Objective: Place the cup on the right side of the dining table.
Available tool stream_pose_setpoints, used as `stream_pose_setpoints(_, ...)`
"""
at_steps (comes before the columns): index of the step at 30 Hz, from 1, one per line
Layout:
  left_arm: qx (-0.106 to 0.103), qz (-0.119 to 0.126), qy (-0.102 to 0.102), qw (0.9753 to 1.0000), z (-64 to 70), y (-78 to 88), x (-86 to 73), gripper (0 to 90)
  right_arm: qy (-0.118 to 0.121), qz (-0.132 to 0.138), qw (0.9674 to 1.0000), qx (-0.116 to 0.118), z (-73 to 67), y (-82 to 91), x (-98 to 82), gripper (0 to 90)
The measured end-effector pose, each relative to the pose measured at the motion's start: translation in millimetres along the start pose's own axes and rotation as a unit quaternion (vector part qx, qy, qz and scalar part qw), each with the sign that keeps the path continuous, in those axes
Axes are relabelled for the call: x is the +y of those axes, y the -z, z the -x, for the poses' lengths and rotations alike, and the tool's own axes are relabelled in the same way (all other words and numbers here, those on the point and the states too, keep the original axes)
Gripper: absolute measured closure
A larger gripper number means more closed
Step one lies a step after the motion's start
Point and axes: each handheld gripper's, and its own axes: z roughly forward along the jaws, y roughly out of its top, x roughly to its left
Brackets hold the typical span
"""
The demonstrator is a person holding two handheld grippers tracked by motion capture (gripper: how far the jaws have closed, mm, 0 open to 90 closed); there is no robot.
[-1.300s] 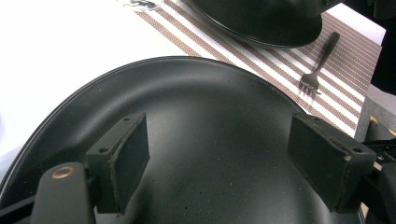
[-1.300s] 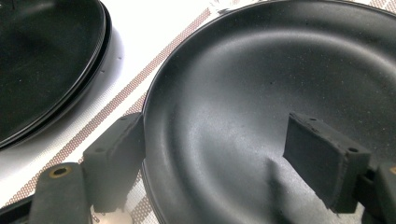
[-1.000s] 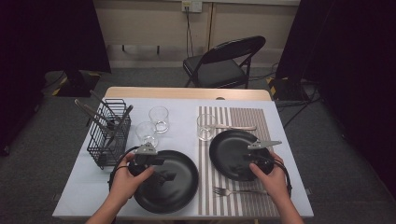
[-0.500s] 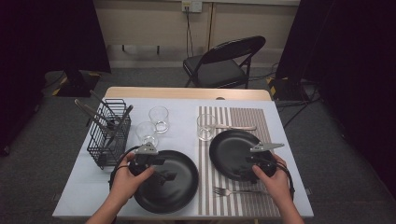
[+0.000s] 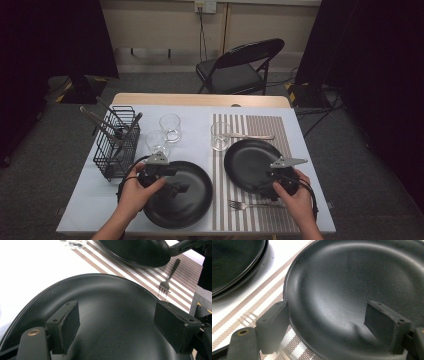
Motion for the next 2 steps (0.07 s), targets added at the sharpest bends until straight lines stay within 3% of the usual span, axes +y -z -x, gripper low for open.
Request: stream_pose_setpoints(2, 0.001, -0.001, 0.001, 1.0000, 0.0, -0.7, 0.1, 20.5, -0.002, 0.002, 1.0000, 0.001, 0.7, 0.3, -2.1, 19.3)
